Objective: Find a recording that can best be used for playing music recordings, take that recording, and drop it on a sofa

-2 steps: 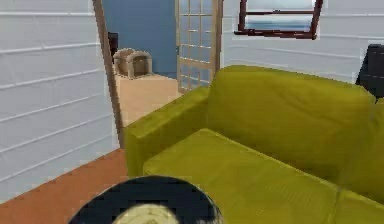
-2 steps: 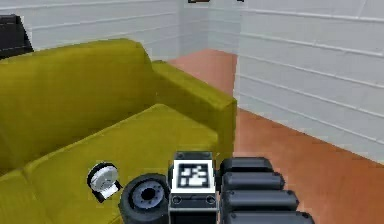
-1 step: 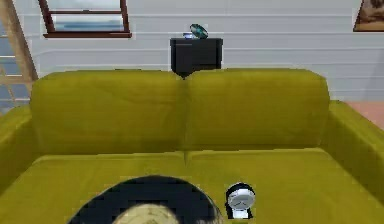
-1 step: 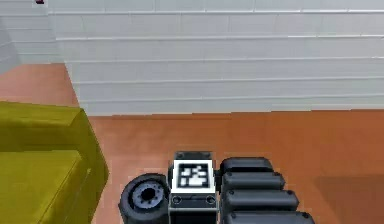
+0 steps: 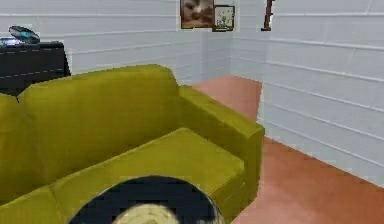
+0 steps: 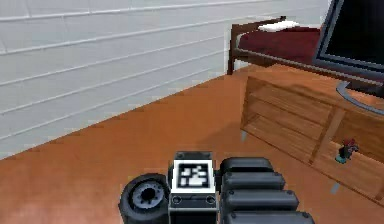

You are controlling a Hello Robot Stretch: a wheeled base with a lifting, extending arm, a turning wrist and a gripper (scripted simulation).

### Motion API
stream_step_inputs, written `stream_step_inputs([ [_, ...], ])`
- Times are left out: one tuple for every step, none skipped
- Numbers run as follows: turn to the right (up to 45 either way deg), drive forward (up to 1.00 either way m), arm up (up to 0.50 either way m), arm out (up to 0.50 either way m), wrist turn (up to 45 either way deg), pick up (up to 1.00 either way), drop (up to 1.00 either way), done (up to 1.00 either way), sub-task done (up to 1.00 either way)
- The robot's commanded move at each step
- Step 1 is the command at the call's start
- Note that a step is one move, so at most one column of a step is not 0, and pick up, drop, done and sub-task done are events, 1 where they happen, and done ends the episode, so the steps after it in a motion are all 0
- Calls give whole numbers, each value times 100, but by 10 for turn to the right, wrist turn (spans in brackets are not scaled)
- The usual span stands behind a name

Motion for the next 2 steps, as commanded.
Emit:
stream_step_inputs([
  [-450,0,0,0,0,0,0,0,0],
  [-450,0,0,0,0,0,0,0,0],
])
